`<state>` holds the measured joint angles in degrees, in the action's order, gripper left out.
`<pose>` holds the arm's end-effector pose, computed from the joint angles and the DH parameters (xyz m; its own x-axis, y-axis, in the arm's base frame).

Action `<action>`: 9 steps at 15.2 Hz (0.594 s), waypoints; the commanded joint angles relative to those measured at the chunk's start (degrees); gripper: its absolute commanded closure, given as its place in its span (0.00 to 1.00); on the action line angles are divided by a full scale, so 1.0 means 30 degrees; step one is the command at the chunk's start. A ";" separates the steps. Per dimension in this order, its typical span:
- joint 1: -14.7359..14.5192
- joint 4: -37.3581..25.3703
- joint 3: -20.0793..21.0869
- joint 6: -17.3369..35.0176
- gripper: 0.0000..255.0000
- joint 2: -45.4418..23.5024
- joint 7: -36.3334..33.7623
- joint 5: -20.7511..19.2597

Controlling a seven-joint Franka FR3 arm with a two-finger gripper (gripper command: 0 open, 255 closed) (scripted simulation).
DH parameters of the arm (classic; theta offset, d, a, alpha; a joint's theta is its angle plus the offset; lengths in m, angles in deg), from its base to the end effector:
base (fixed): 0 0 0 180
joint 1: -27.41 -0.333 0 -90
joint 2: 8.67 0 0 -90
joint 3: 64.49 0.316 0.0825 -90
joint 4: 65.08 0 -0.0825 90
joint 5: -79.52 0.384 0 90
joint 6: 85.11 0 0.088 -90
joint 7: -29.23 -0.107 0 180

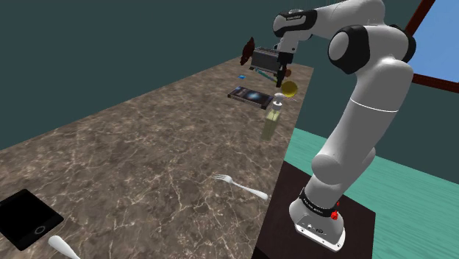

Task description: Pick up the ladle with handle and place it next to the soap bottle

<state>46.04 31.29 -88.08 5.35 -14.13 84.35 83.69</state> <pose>0.4319 -0.3703 0.5238 0.9721 0.2202 -0.0809 0.2037 -0.9634 -0.1743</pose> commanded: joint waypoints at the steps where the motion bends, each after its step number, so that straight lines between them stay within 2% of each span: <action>1: -0.0015 0.0576 0.0010 0.0570 1.00 0.0020 0.0019 -0.0002; 9: -0.0029 0.2406 0.0033 0.2572 1.00 -0.0173 0.0148 0.0093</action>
<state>45.99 37.68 -88.01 12.22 -14.67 84.80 83.96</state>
